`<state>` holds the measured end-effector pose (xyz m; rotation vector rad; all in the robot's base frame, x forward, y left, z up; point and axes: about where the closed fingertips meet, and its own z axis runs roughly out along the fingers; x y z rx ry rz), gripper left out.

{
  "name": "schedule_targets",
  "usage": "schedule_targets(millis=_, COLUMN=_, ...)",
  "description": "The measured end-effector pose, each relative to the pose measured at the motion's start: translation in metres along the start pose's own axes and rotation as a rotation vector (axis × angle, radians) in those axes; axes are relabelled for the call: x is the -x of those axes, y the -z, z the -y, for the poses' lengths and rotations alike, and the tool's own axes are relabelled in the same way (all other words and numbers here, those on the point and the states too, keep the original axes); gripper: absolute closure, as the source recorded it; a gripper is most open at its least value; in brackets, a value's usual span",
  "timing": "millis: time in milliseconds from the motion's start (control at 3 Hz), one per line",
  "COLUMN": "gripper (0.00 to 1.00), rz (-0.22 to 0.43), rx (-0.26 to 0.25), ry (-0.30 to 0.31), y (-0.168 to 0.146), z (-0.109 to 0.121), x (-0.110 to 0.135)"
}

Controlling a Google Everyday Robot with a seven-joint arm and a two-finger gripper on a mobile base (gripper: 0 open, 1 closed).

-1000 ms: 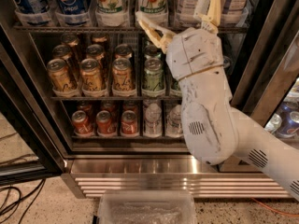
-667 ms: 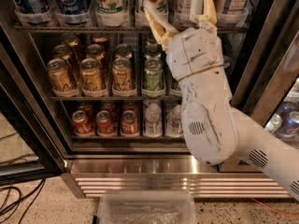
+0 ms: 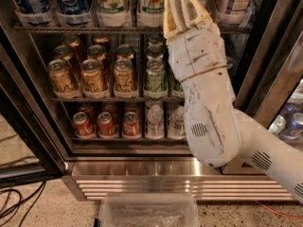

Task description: Pick blue plastic bottle from top shelf of fridge

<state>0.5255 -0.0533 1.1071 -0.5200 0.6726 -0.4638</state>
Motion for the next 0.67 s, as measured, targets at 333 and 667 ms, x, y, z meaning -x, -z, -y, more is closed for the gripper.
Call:
schedule_targets(millis=333, gripper=0.83, rz=0.0, rx=0.0, ry=0.0, y=0.0, z=0.0, x=0.0)
schedule_targets(millis=667, gripper=0.65, rz=0.0, rx=0.0, ry=0.0, y=0.0, z=0.0, x=0.0)
